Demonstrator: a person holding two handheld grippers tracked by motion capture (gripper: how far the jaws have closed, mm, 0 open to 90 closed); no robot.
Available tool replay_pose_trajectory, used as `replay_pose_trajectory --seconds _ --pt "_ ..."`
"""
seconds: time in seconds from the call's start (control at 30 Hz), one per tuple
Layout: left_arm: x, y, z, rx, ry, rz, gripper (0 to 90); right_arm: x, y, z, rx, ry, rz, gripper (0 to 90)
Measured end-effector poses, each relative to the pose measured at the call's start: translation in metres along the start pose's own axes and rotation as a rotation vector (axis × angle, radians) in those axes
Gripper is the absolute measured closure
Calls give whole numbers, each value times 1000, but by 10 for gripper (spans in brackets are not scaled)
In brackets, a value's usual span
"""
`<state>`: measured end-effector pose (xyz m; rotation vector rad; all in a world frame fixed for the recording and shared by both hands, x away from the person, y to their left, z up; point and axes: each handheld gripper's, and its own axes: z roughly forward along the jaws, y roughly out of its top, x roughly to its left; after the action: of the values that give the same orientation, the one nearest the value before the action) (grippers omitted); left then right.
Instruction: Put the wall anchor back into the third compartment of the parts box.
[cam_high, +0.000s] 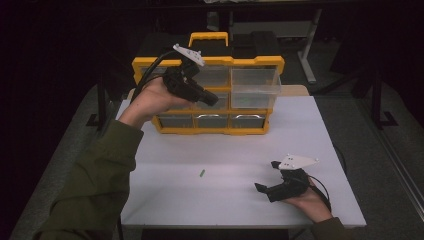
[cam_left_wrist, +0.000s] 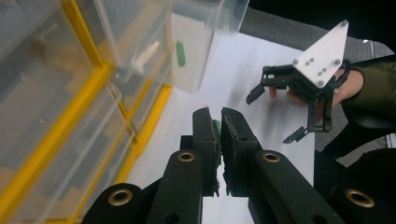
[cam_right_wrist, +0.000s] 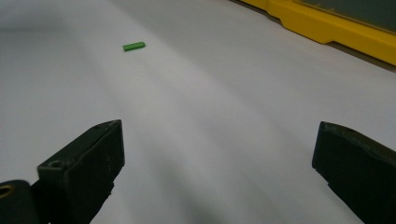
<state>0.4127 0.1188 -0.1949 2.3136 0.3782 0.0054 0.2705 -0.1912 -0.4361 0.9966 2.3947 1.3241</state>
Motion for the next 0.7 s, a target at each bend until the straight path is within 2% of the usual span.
replay_pose_trajectory --seconds 0.47,0.7 --pt "-1 43 -16 -17 16 33 853 0 0 0 -3 2 0 16" --pt "3 63 -18 -45 26 30 853 0 0 0 -4 3 0 16"
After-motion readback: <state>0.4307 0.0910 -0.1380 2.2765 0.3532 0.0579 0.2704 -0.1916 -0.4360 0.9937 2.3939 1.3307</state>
